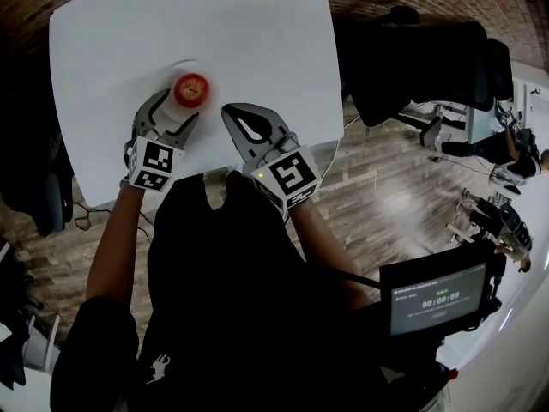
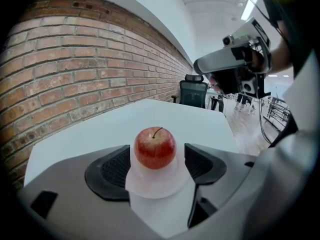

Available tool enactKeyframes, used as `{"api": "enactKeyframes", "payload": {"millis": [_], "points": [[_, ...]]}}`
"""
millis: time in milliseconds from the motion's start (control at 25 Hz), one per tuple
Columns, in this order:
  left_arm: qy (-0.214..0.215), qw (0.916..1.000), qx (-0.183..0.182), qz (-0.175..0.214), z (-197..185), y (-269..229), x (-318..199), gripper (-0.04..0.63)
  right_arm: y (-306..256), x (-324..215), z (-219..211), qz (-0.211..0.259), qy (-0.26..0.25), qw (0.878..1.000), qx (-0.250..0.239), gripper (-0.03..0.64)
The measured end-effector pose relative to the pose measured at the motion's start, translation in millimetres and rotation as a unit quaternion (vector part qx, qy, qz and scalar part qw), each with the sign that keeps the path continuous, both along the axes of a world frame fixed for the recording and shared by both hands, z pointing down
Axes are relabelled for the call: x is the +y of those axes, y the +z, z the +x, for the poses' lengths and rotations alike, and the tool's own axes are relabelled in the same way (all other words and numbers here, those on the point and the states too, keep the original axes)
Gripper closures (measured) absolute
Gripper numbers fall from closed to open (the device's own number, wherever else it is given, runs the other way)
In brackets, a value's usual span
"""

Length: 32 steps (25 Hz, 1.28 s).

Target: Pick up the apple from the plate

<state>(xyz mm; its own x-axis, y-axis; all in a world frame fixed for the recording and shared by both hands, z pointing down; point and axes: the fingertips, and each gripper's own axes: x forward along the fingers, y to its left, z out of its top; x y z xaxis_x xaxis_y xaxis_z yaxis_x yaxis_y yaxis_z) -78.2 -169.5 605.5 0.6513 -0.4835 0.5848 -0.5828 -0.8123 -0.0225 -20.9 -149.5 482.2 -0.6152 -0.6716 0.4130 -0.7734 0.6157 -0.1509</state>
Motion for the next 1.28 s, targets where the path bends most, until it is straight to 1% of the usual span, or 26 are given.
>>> {"api": "enactKeyframes", "payload": {"millis": [160,360,560,760,1000,1280], "points": [[0.001,1.0,-0.006,-0.001,0,4,-1,0.258,2,1,2,-0.003,0.002,1.0,0.002,0.612],[0.0,1.0,-0.006,-0.004,3,10,-1,0.216,2,2,4,-0.005,0.006,1.0,0.003,0.612],[0.002,0.9999,-0.006,-0.008,7,16,-7,0.213,4,4,9,-0.009,0.015,1.0,0.006,0.612],[0.009,0.9998,-0.011,-0.016,8,24,-13,0.161,6,3,14,-0.013,0.026,1.0,0.009,0.612],[0.015,0.9997,-0.018,-0.011,13,28,-19,0.144,7,4,17,-0.015,0.032,0.999,0.009,0.612],[0.015,0.9997,-0.018,-0.011,17,35,-22,0.144,8,4,18,-0.016,0.035,0.999,0.012,0.612]]}}
